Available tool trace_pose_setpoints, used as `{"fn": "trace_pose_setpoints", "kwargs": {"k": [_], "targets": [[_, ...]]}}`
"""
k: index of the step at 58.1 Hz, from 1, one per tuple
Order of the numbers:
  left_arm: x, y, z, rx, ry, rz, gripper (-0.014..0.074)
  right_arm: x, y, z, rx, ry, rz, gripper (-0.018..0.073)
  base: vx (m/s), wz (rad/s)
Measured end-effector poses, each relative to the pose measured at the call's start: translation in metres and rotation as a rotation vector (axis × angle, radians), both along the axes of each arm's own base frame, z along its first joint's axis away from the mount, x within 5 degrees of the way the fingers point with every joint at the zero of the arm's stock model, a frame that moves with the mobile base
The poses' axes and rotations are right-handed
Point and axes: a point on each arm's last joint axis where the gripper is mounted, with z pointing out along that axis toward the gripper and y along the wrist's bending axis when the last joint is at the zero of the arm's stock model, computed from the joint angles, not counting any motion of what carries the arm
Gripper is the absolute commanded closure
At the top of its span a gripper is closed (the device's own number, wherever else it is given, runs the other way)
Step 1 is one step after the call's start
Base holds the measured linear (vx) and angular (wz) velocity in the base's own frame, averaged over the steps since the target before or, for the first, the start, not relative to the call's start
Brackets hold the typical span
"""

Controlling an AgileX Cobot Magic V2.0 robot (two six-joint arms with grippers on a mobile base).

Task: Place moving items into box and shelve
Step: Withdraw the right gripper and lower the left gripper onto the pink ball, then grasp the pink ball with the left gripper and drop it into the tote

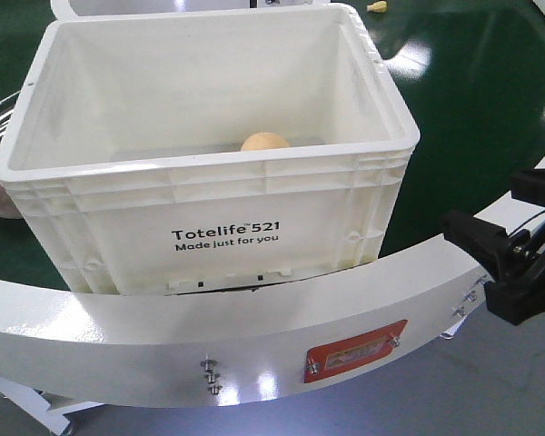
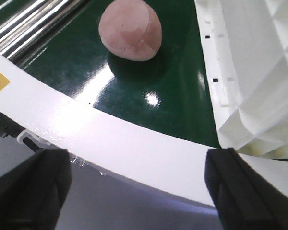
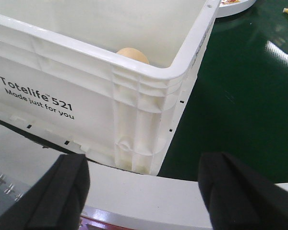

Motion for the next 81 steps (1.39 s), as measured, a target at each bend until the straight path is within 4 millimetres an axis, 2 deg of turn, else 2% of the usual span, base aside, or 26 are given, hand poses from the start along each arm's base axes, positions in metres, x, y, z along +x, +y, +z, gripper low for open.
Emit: {"fn": "trace_pose_setpoints", "kwargs": {"k": [9, 20, 32, 47, 63, 74, 81], "targets": [[0.043, 0.008, -0.01, 0.019, 0.127, 0.023, -0.0072, 0.0, 0.0, 0.0, 0.002, -0.004, 0.0, 0.0038, 0.0, 0.0], [0.092, 0.031, -0.02, -0.002, 0.202, 0.102, -0.0023, 0.0, 0.0, 0.0, 0.002, -0.003, 0.0, 0.0038, 0.0, 0.0], [0.13, 0.053, -0.027, -0.104, 0.222, 0.081, 0.0024, 0.0, 0.0, 0.0, 0.001, -0.003, 0.0, 0.0038, 0.0, 0.0], [0.175, 0.071, -0.041, -0.243, 0.163, 0.044, 0.0023, 0.0, 0.0, 0.0, 0.001, -0.003, 0.0, 0.0038, 0.0, 0.0], [0.214, 0.082, -0.066, -0.267, 0.194, 0.021, 0.0023, 0.0, 0.0, 0.0, 0.001, -0.003, 0.0, 0.0038, 0.0, 0.0], [0.231, 0.087, -0.092, -0.294, 0.241, 0.029, 0.0023, 0.0, 0.0, 0.0, 0.001, -0.003, 0.0, 0.0038, 0.0, 0.0], [0.236, 0.087, -0.101, -0.308, 0.256, 0.031, 0.0042, 0.0, 0.0, 0.0, 0.001, -0.003, 0.0, 0.0038, 0.0, 0.0]]}}
